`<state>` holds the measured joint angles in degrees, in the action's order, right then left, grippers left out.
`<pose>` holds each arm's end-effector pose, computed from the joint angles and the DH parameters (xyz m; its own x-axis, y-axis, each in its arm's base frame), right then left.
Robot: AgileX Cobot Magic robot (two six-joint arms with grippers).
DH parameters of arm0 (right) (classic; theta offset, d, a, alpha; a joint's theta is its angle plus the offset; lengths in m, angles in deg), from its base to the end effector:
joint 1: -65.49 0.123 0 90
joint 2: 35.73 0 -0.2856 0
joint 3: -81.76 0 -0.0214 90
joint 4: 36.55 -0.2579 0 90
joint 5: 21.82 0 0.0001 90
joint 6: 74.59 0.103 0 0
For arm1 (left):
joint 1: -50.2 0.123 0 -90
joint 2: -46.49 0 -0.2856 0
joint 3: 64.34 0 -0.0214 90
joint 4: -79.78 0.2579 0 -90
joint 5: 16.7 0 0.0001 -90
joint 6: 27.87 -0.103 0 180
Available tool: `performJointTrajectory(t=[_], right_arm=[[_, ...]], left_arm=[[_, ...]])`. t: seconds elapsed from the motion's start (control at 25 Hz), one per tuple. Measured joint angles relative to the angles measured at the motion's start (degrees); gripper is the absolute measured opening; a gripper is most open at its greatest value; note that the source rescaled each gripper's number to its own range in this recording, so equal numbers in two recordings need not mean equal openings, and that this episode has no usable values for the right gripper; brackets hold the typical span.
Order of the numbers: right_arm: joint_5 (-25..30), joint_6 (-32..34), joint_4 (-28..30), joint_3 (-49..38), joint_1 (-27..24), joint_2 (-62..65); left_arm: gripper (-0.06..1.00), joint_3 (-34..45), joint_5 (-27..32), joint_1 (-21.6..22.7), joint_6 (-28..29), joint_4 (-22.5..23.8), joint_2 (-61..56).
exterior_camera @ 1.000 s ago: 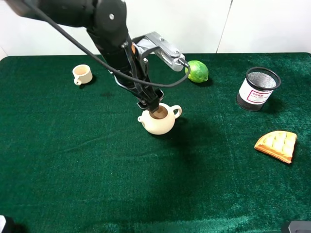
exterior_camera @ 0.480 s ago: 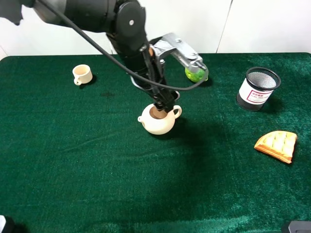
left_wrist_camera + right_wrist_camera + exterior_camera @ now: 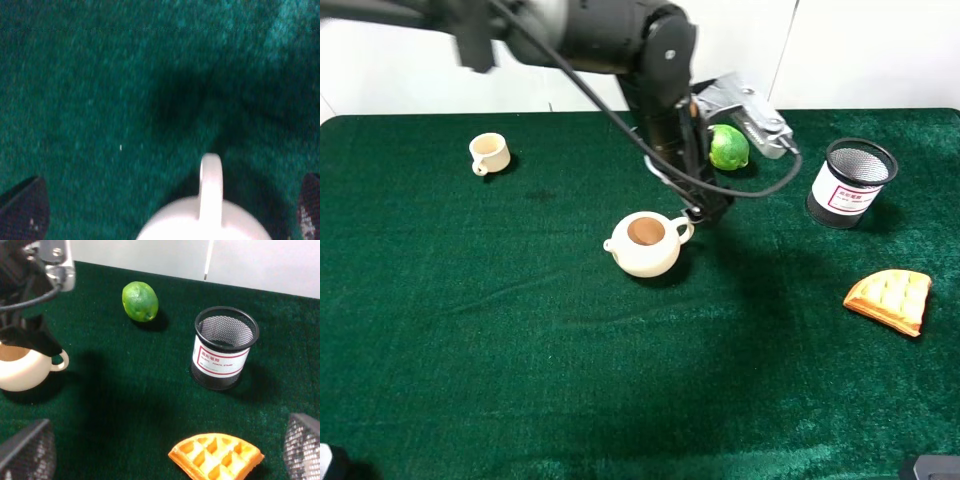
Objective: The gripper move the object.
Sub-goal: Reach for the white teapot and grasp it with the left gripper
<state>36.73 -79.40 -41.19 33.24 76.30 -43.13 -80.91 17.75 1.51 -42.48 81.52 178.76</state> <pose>0.0104 0.0092 0.2795 -0.3949 -0.1177 -0.9112 -0.2655 0.9641 -0.0094 0.3215 -0.3631 0.1524 -0.3442 0.8102 -0.4744 0.8746 0.4605 0.1519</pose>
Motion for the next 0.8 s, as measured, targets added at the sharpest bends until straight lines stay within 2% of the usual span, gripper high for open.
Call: performJointTrajectory(t=[0.24,0.8], right_arm=[[0.00,0.00,0.00,0.00,0.00,0.00],[0.00,0.00,0.00,0.00,0.00,0.00]], left_arm=[[1.00,-6.62,3.84,-1.77,-1.72,-0.01,5.43],[1.00,-7.04,7.39,-1.91,-1.95,0.06,9.86]])
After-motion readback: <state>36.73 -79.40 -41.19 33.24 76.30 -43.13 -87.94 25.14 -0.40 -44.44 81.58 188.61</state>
